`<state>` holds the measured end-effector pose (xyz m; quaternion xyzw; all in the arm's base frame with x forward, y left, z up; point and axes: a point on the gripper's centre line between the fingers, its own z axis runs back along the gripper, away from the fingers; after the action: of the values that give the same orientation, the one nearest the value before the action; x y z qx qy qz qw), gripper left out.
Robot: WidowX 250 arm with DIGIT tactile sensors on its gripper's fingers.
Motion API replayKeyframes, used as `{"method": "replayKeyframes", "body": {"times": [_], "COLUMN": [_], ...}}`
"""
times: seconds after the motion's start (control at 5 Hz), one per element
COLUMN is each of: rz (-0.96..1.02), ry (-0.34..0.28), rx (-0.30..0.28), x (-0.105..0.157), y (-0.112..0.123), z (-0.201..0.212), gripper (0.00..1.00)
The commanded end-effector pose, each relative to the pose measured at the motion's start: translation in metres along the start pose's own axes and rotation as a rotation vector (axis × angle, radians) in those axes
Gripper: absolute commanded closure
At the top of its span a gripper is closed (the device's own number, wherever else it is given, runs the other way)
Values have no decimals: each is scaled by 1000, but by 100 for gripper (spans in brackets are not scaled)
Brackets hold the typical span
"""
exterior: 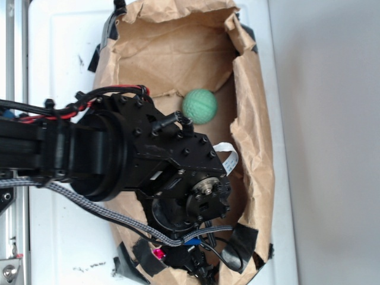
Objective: Grab the red paper.
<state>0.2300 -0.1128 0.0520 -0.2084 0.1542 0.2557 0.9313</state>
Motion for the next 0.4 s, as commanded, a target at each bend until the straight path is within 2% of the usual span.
{"method": "replayKeyframes", "body": {"times": [0.0,0.2], "rz": [143,148], "ry": [-221,-273], "rx": [-242,-261], "x": [43,45], "y": [16,22], "z": [114,137], "gripper": [100,100]}}
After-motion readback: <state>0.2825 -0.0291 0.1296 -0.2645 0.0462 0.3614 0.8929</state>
